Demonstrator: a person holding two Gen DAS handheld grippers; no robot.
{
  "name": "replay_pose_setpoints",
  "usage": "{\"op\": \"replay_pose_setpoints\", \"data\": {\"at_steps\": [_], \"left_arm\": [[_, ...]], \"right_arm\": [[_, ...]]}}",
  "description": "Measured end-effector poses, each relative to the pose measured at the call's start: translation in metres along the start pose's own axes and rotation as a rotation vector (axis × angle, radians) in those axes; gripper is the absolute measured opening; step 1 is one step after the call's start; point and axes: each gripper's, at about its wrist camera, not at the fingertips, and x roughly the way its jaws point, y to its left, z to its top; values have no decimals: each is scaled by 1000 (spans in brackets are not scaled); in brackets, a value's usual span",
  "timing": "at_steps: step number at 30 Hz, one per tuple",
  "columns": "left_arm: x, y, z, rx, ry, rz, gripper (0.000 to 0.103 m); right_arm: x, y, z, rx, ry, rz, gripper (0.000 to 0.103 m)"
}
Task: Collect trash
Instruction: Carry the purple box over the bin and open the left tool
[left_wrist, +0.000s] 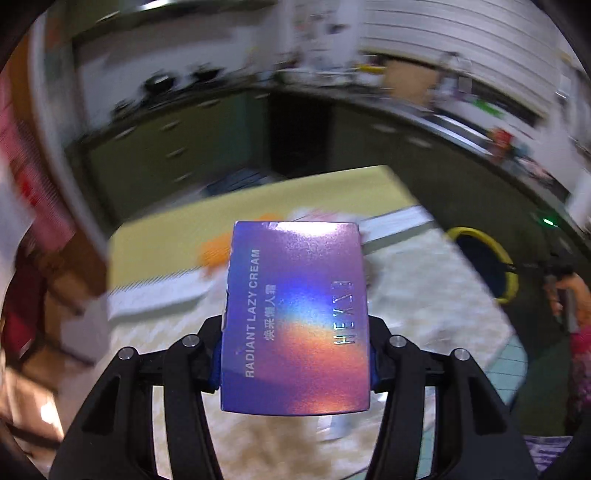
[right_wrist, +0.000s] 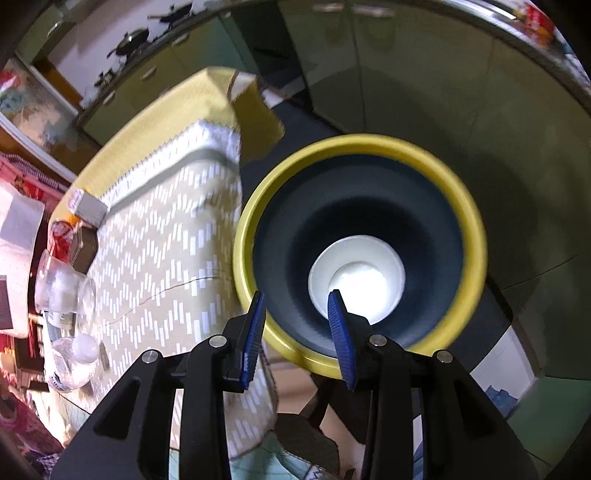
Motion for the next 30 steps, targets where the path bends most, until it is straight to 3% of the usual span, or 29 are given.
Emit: {"op": "replay_pose_setpoints", "data": {"at_steps": [4,8,13,24,30], "left_arm": [[19,-64,33,124,29,-185,52],[52,-134,61,241,63,-299,52],[111,-225,89,343,175,-427,52],[232,-361,90,440,398,-468,52],[266,-389,84,463,417,-405,55]], "right_arm": [[-30,-23,-11,28,-58,-34,36],[-56,-57,-30,81,-103,-79,36],[-74,-103,-57,168,-144,-119,36],[-69,-167,-94,279,-143,-99,36],[-71,-175,-104,293,-153,-95,38]]}}
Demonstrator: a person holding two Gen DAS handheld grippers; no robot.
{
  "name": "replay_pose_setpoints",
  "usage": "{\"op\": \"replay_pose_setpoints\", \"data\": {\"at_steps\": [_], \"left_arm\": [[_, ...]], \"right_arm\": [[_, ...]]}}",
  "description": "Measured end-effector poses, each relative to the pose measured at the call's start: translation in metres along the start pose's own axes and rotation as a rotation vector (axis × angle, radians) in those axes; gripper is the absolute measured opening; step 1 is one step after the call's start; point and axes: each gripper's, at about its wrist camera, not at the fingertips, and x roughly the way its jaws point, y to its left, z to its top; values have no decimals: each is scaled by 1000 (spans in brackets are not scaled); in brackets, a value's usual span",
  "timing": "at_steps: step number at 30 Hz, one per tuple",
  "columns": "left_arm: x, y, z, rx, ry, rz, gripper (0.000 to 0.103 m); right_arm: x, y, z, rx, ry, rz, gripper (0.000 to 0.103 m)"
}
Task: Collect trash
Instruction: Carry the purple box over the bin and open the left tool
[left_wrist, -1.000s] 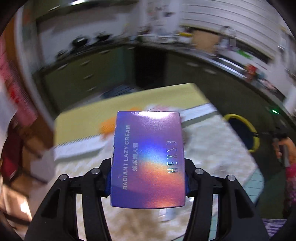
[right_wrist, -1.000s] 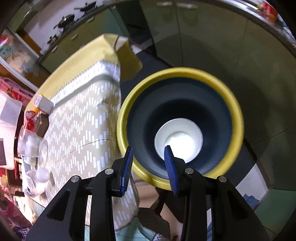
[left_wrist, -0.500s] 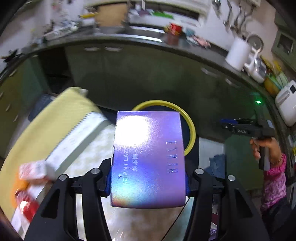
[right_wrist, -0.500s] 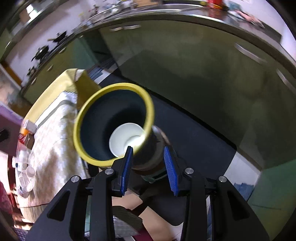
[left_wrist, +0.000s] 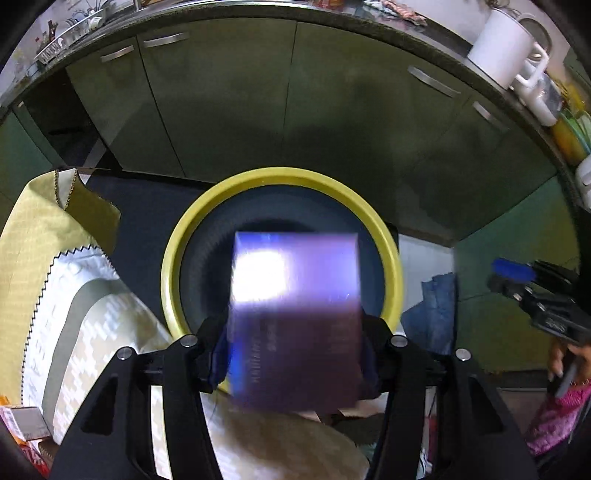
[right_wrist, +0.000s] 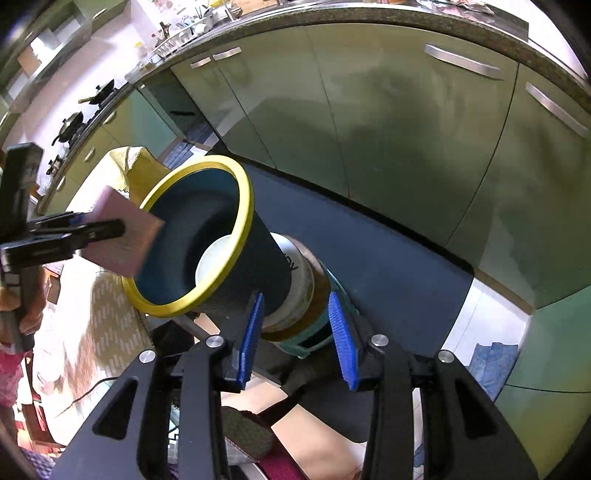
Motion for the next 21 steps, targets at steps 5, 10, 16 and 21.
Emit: {"op": "replay_pose_setpoints", "data": {"at_steps": [5,10,16,21], "left_arm": [[0,5,2,-22,-10,22,67],[-47,14,-16,-47,-77,-6,67],[-148,41,-76,-117,-251,-21,73],[-230,77,-163,-226,-418,49,81]], "right_arm": [[-7,4,-1,-6,-17,1,43],[-8,19,-4,-37,-15,17,44],[-1,53,-1,-104,3,45,45],[10,118,9,-249,32,90,49]]}}
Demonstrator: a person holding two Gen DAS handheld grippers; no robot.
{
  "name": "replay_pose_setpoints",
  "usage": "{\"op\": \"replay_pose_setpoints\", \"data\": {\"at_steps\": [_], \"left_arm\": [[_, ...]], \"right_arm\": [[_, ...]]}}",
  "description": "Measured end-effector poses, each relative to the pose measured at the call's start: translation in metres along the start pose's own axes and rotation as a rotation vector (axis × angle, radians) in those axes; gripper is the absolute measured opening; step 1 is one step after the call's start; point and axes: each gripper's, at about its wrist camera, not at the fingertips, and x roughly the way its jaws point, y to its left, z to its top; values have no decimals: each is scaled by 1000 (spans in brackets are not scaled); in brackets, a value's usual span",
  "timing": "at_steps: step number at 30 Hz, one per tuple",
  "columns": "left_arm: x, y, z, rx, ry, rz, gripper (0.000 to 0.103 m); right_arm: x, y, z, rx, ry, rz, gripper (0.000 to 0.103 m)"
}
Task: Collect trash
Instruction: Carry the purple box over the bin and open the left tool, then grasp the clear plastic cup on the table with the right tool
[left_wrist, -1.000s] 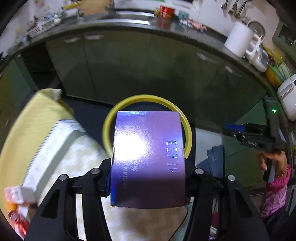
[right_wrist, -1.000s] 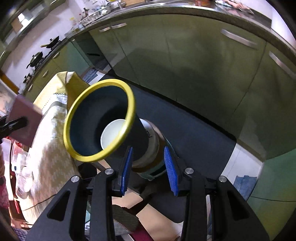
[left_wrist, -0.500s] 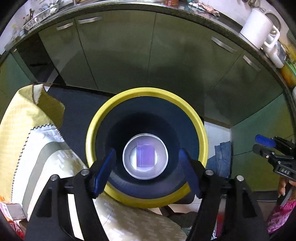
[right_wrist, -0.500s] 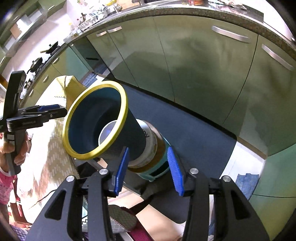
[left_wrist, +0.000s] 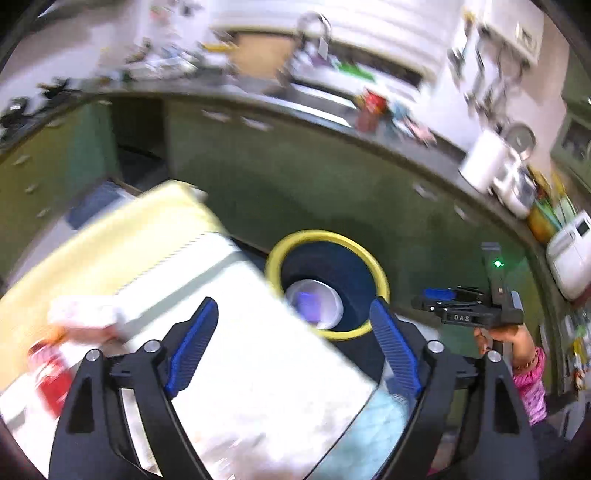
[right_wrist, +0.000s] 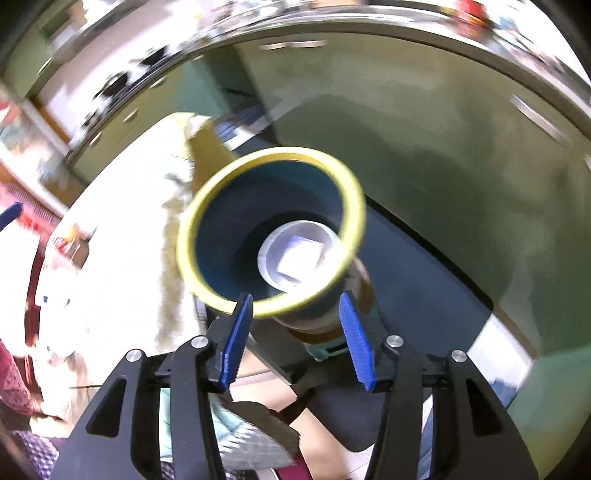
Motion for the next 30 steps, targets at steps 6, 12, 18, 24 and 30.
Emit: {"op": "replay_pose_setpoints", "data": {"at_steps": [6,12,18,24,30], "left_arm": [[-81,67,-59,-130,-117,233,86],[-121,124,-112,-295,-133,314,86],[-127,144,-140,-321,-120,357,87],[-122,146,-146,-304,-125,326,87],[-114,143,-150,-270,-117,326,87]], "right_arm": [[26,114,40,-247,34,148,50],[51,236,69,-471,98,315,51],[63,335,59,-652,158,306,51],[95,366,50,-712,216,209,47],[120,363,52,-680,257,174,24]]}}
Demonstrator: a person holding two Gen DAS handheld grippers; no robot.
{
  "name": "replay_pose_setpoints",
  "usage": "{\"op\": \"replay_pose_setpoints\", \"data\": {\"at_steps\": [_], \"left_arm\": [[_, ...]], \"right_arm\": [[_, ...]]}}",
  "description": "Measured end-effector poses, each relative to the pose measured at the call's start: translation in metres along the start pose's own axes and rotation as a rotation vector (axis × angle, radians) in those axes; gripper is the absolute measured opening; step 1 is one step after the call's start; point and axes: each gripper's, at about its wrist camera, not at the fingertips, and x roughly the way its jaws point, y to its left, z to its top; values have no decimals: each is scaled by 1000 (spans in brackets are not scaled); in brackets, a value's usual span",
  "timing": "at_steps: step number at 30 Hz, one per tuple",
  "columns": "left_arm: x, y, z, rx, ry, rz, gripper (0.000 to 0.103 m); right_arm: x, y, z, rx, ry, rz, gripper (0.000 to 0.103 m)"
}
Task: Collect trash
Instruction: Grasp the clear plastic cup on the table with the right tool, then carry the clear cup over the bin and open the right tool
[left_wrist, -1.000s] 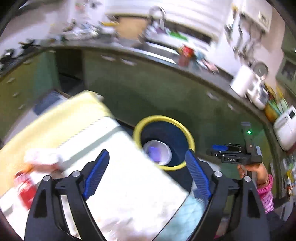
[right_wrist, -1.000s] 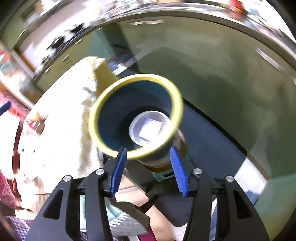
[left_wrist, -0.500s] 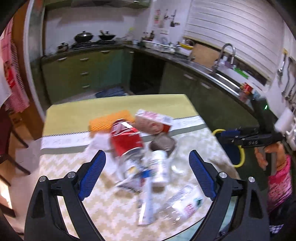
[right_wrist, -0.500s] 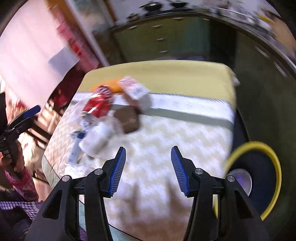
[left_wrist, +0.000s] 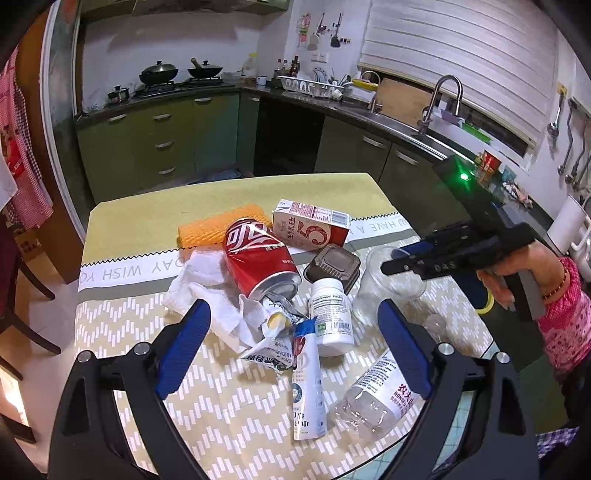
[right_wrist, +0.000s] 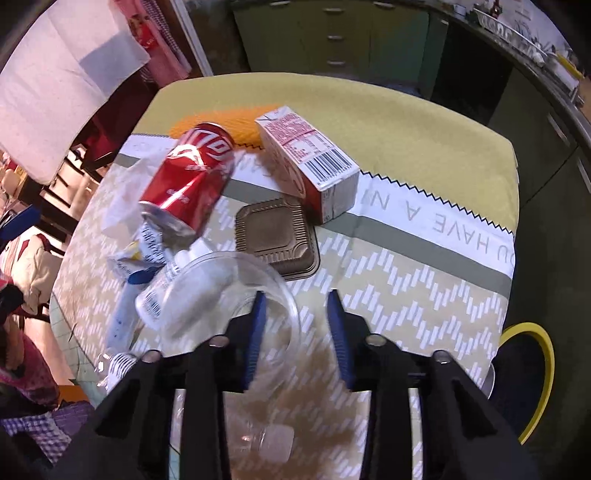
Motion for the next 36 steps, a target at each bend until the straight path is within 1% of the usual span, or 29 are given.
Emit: {"op": "replay_pose_setpoints", "data": {"at_steps": [1,2,5,8,13,17,19,21,22,25,28,33,36], "left_arm": [[1,0,-1,1,2,-2,87],[1,1,-2,1,4,-4,87],[2,2,-4,-3,8,-6,88],[3,4,-5,-7,10,-7,88],[2,2,-7,3,7,-9,88],[1,-3,-6,17,3,-12,88],[1,-7,-6,27,0,-17,88],[0,-12,-6,41,-3,-24,88],[0,-15,-5,47,-4,-28,88],[-1,-26,-5,73,-10,-44,89],[-1,-36,-4,98,-14,-59,90],[-2,-51,-4,137,-10,-81,90],[-1,-55,-4,155,-3,-73,90]], "right_arm": [[2,-1,0,3,2,3,19],[4,-1,0,5,4,7,10],[1,-2,0,3,-12,4,9],[-9,-1,-1,6,-45,7,7],[-39,-14,-9,45,-109,42,7],[-72,-36,-27,118,-176,49,7],[-93,-58,-45,180,-220,31,7],[-106,-78,-59,238,-242,18,7],[-113,-93,-70,278,-251,-3,7],[-122,-137,-99,401,-251,-58,7],[-113,-179,-124,515,-222,-98,8],[-81,-245,-159,696,-158,-126,8],[-64,-272,-169,755,-133,-138,8]]}}
